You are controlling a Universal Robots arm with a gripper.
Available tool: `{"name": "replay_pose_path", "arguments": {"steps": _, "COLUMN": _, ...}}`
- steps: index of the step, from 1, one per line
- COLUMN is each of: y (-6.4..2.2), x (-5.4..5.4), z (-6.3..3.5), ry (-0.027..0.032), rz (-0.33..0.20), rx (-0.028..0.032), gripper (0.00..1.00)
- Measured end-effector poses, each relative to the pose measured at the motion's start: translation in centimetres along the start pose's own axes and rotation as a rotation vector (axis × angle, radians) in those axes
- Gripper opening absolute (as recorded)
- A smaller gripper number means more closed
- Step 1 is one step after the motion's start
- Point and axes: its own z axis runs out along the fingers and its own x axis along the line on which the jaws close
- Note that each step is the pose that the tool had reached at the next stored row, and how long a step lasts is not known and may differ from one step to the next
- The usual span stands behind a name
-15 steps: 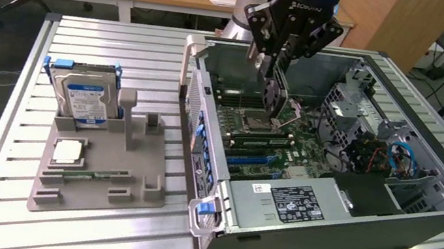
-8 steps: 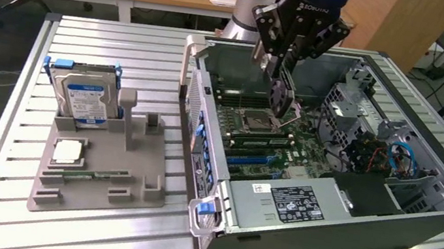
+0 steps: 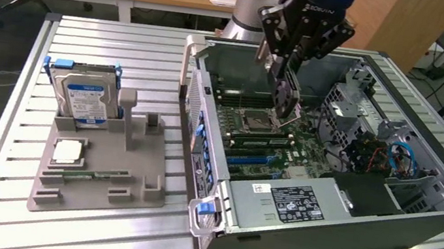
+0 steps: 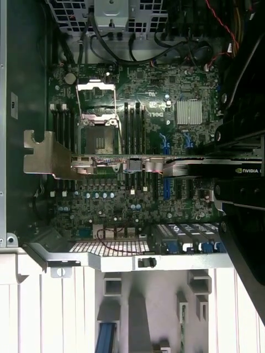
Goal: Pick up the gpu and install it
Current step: 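Pick up the gpu and move the gpu toward the slot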
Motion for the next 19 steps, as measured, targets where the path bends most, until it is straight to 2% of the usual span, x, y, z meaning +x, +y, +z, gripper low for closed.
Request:
{"name": "replay_pose_path", "arguments": {"steps": 10, "y": 0.05, "x": -0.6, "z": 0.02, "ry": 0.0, "rz": -0.001, "rx": 0.0, "gripper": 0.26}}
{"name": "replay_pose_path", "arguments": {"steps": 19, "y": 0.1, "x": -1.8, "z": 0.03, "ry": 0.0001, "rz": -0.003, "rx": -0.0001, "gripper": 0.26}}
